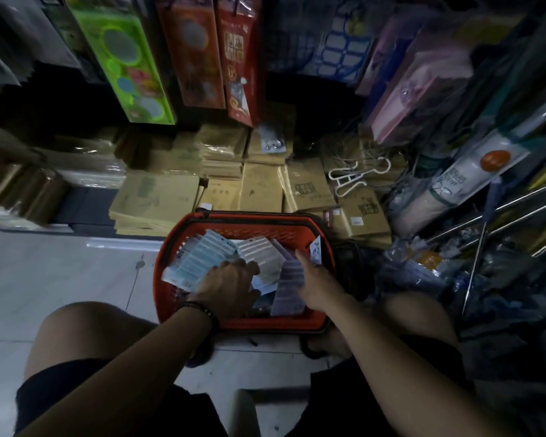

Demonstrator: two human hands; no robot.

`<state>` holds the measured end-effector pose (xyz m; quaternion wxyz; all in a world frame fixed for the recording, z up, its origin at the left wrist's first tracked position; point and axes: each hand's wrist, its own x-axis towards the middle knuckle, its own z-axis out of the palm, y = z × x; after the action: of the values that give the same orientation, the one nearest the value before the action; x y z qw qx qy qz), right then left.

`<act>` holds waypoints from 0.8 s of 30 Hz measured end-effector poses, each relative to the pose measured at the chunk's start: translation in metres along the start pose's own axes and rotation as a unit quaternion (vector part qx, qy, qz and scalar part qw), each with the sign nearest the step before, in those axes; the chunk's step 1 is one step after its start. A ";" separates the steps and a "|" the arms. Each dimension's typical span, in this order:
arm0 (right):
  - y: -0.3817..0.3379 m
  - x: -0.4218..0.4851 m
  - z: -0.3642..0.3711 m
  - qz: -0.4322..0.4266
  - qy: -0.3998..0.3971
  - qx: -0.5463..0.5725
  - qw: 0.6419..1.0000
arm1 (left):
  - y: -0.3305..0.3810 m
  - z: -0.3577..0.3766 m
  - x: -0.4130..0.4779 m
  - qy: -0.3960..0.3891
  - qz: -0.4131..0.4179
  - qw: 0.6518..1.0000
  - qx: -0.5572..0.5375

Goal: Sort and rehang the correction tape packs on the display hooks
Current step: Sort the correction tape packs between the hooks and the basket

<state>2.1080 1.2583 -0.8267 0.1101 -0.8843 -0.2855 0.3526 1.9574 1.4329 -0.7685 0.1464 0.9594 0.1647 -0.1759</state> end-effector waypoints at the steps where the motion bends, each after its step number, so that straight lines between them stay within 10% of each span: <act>1: 0.000 0.005 0.003 -0.001 -0.007 0.004 1.000 | 0.000 0.001 0.003 -0.002 -0.001 1.000 -0.009; 15: 0.004 -0.027 0.034 0.056 0.115 0.076 0.989 | -0.024 0.050 -0.041 -0.004 0.020 0.970 -0.240; 24: 0.013 -0.053 0.001 0.013 0.326 0.257 0.910 | -0.012 0.054 -0.003 0.015 -0.026 0.970 -0.240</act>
<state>2.0818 1.2171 -0.8030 0.4160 -0.8947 -0.1218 0.1077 1.9344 1.4249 -0.8181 0.3657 0.8939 0.2294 -0.1210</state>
